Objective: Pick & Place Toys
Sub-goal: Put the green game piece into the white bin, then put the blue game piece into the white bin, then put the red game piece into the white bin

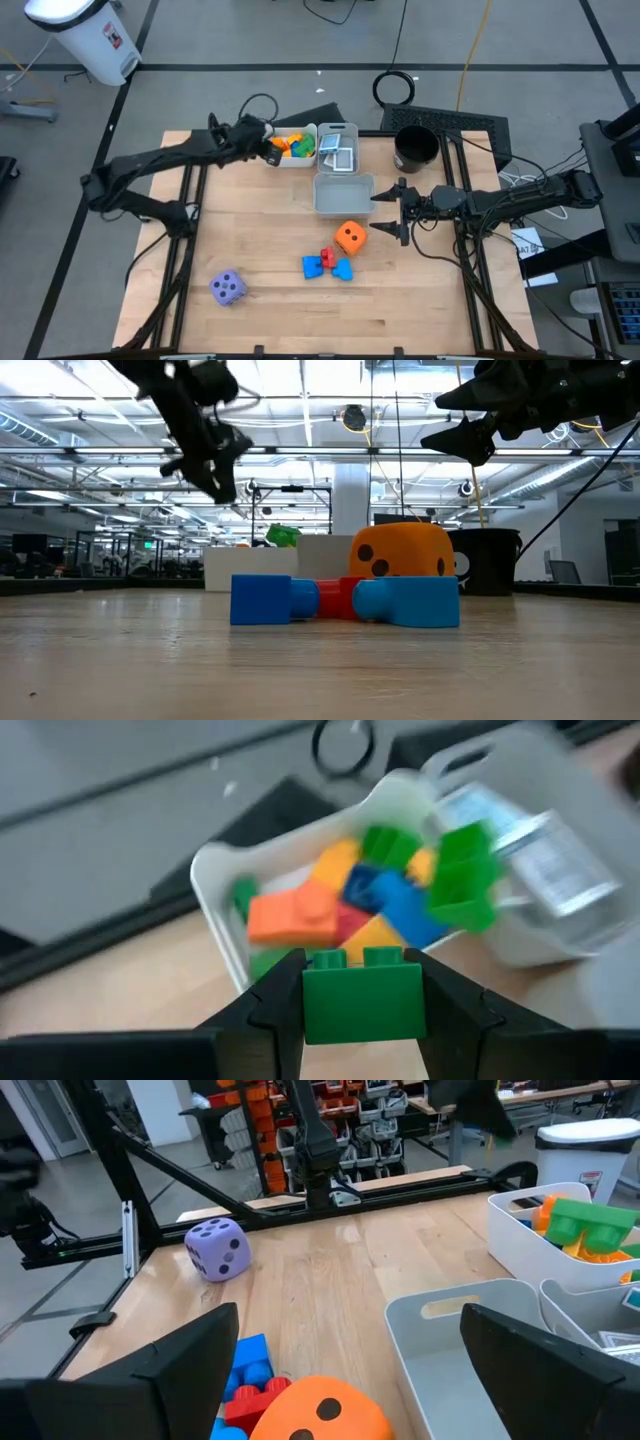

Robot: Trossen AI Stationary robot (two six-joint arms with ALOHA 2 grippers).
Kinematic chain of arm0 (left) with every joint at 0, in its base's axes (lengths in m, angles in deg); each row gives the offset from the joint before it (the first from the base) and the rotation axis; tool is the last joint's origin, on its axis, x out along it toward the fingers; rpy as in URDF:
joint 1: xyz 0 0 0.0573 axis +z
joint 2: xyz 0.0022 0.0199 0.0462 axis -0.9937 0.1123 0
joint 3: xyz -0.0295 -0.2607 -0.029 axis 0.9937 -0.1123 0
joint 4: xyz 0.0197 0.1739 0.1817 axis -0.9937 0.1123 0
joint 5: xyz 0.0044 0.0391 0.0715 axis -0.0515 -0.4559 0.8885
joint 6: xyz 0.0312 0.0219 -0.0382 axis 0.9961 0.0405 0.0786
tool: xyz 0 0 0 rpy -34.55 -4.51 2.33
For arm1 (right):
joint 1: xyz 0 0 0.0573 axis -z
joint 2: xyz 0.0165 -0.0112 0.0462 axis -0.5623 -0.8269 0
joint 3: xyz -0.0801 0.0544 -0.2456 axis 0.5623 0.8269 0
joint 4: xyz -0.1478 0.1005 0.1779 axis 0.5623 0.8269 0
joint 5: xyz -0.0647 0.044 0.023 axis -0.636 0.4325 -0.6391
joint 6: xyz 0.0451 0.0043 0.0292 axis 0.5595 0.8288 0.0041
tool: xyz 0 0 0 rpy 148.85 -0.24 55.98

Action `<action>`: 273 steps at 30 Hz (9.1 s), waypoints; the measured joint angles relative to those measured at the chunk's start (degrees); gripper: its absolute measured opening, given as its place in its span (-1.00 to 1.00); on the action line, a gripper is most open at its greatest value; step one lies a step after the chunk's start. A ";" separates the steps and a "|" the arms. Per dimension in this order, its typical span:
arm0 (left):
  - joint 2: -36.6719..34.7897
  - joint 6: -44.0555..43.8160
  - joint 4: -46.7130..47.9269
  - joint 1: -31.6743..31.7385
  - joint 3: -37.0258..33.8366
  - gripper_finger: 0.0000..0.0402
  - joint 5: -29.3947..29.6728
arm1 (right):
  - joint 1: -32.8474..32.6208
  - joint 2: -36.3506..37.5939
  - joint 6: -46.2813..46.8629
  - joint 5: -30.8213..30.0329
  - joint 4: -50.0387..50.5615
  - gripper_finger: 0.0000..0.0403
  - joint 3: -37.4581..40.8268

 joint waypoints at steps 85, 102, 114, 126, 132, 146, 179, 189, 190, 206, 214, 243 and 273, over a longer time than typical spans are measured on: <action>24.68 -3.08 -18.11 -50.26 0.22 0.88 -9.66 | 0.00 -0.02 0.54 0.00 0.93 0.77 0.02; 34.71 -1.29 -23.83 -50.98 0.35 0.87 -7.27 | -0.02 -0.04 0.96 0.02 1.69 0.77 0.02; 33.65 0.82 -25.47 -50.96 0.11 0.62 -4.82 | 0.00 -0.04 0.94 0.00 1.67 0.77 0.02; 17.36 0.73 -13.94 -47.81 0.13 0.45 3.38 | 0.00 -0.02 0.48 -0.02 1.23 0.77 0.02; 3.45 1.46 -6.06 -42.03 0.20 0.45 15.00 | 0.00 -0.02 -0.87 -0.23 -1.22 0.77 0.00; -1.96 0.71 -1.37 -14.94 0.22 0.45 17.12 | 0.04 -0.02 -2.22 -0.28 -1.31 0.77 0.00; 18.58 9.06 -6.58 0.01 0.20 0.59 6.95 | 0.11 -0.02 -3.63 -0.31 -0.34 0.77 0.00; 10.98 9.02 -6.58 -0.88 0.20 0.76 4.52 | 0.11 -0.02 -3.61 -0.31 -0.28 0.77 0.00; 10.15 8.96 -6.59 -1.20 0.20 0.81 4.15 | 0.11 -0.02 -3.61 -0.31 -0.28 0.77 0.00; 6.73 7.61 -10.45 -10.83 0.17 0.96 -10.44 | 0.12 -0.02 -2.97 -0.28 -0.33 0.77 0.00; 6.71 9.97 -22.12 -26.47 0.17 0.97 -12.50 | 0.13 -0.02 -2.68 -0.26 -0.31 0.77 0.00; 35.06 3.83 -44.31 -44.25 0.20 0.97 -12.57 | 0.11 -0.04 -1.42 -0.04 -0.41 0.77 0.02; 25.17 18.35 -17.00 -45.32 0.15 0.97 -11.64 | 0.11 -0.02 -1.03 -0.02 -0.34 0.77 0.02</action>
